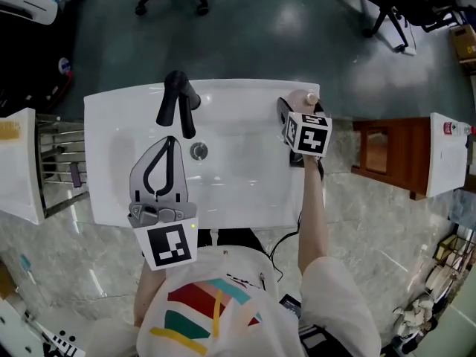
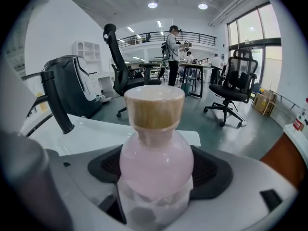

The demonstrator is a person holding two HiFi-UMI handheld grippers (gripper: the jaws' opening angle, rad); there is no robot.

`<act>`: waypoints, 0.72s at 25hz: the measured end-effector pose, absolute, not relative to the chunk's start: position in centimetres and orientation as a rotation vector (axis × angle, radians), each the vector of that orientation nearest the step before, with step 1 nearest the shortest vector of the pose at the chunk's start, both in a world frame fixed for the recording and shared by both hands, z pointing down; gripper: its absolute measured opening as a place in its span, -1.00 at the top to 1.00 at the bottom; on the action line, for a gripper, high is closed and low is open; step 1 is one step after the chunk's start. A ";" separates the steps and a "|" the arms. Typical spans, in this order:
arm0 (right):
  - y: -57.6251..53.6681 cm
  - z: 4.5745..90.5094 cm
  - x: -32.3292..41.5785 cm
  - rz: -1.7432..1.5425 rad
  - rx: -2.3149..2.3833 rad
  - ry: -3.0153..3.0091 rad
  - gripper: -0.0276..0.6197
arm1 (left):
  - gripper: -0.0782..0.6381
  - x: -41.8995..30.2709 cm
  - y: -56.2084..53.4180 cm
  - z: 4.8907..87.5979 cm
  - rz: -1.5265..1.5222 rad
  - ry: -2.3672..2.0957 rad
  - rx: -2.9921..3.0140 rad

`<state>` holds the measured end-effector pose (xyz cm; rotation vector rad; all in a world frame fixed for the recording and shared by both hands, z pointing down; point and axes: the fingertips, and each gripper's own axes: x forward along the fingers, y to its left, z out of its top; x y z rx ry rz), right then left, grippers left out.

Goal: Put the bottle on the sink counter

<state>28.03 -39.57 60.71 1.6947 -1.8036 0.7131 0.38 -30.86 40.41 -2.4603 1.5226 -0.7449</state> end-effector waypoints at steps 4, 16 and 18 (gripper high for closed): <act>-39.6 59.8 28.1 0.737 1.757 -1.804 -0.29 | 0.73 -0.1 -30.9 39.3 -0.699 1.525 -2.451; -37.6 42.9 24.2 0.368 2.010 -1.970 -0.19 | 0.73 -3.4 -30.6 34.8 -0.419 1.638 -2.448; -36.5 38.9 22.5 0.267 2.052 -2.019 0.12 | 0.73 -4.0 -30.4 33.9 -0.370 1.639 -2.442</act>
